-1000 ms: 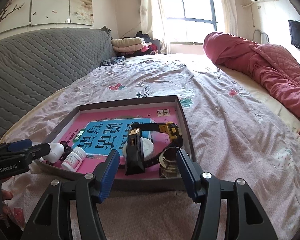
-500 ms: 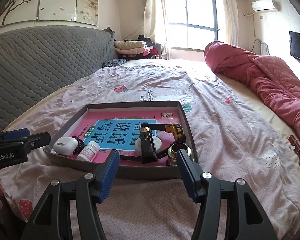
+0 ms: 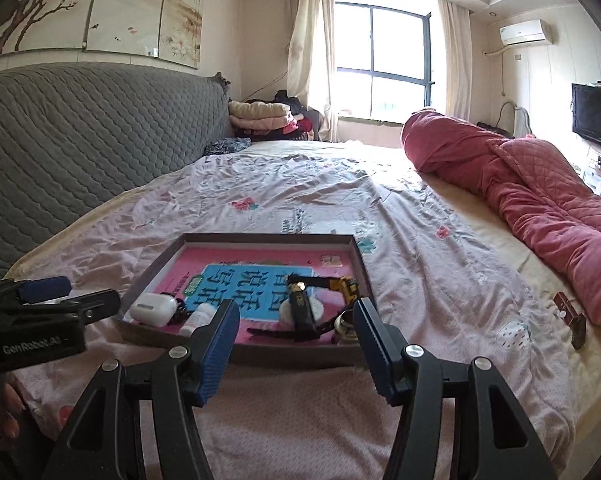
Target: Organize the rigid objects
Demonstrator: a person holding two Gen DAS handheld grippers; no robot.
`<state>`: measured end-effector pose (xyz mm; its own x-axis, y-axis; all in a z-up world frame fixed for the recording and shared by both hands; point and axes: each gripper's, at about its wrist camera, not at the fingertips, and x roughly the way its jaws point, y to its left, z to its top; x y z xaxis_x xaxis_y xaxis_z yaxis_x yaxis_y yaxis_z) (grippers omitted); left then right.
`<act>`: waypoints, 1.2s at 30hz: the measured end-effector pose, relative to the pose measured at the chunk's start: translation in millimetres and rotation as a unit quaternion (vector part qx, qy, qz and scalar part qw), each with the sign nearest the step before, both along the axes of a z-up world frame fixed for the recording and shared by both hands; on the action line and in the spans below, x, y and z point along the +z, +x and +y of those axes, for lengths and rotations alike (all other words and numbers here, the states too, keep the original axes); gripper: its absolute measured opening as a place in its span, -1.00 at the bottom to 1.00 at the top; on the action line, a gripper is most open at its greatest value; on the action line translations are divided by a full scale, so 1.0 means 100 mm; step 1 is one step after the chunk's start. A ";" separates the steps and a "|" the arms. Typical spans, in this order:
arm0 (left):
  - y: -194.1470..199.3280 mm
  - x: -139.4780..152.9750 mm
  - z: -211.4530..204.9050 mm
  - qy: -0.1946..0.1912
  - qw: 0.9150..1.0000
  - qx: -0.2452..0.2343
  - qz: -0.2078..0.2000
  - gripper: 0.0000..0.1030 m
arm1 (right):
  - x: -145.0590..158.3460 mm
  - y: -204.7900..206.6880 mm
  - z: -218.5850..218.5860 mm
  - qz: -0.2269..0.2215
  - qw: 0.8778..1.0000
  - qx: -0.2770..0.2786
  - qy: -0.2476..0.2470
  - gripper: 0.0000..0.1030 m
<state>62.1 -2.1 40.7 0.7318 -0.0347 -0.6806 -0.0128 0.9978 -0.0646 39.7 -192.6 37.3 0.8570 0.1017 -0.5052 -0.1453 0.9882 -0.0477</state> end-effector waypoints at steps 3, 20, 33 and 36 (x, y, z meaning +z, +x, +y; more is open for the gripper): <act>-0.08 -0.04 -0.04 -0.004 1.000 0.000 0.006 0.51 | -0.04 -0.08 0.01 0.014 1.000 0.001 0.005 0.14; -0.41 -0.26 -0.14 -0.008 0.999 -0.010 0.034 0.51 | -0.30 -0.34 -0.06 0.083 0.996 -0.003 0.019 0.14; -0.37 -0.37 -0.13 -0.001 0.999 -0.003 0.042 0.51 | -0.44 -0.29 0.04 0.096 0.995 0.007 -0.009 0.14; -0.35 -0.39 -0.13 0.000 0.999 -0.002 0.045 0.51 | -0.47 -0.26 0.03 0.099 0.995 0.004 -0.005 0.14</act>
<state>27.5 -15.4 1.4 0.6682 -0.0375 -0.7431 -0.0150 0.9979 -0.0638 13.5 -190.0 -9.3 0.7399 0.1022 -0.6649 -0.1611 0.9866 -0.0276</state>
